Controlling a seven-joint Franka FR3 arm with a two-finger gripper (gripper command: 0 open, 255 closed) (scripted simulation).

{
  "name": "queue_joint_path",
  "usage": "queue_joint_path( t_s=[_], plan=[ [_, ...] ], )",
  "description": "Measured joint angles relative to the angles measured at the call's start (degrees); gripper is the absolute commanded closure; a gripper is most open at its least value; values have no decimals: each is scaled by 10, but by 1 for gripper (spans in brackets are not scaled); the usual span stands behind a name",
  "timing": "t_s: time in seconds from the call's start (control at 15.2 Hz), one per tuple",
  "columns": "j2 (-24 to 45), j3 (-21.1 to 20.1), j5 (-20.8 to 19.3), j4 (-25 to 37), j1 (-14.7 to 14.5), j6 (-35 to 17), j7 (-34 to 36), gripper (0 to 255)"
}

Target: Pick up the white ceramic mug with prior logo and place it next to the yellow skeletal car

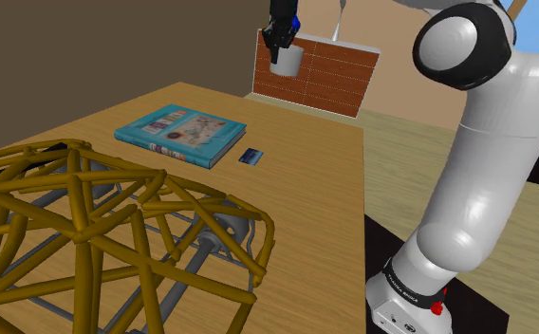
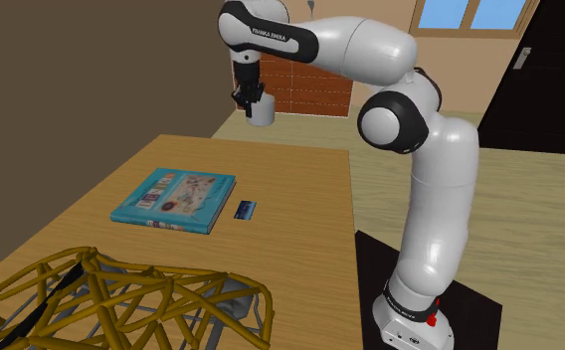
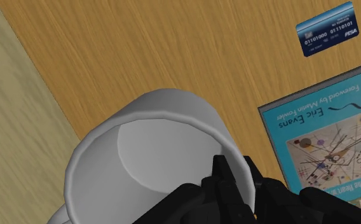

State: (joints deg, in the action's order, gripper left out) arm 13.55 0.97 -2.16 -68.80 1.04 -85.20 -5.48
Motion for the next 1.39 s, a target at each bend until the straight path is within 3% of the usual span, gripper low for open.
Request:
queue_joint_path(
  t_s=[0.53, 0.86, 1.19, 1.39],
  plan=[
    [53, 0, 0, 143, 0, 90, -3, 255],
    [130, 1, 1, 309, 2, 179, -8, 255],
    [-6, -10, -5, 103, -30, 112, 34, 255],
    [-66, -22, -7, 24, -49, 92, 65, 255]
  ],
)
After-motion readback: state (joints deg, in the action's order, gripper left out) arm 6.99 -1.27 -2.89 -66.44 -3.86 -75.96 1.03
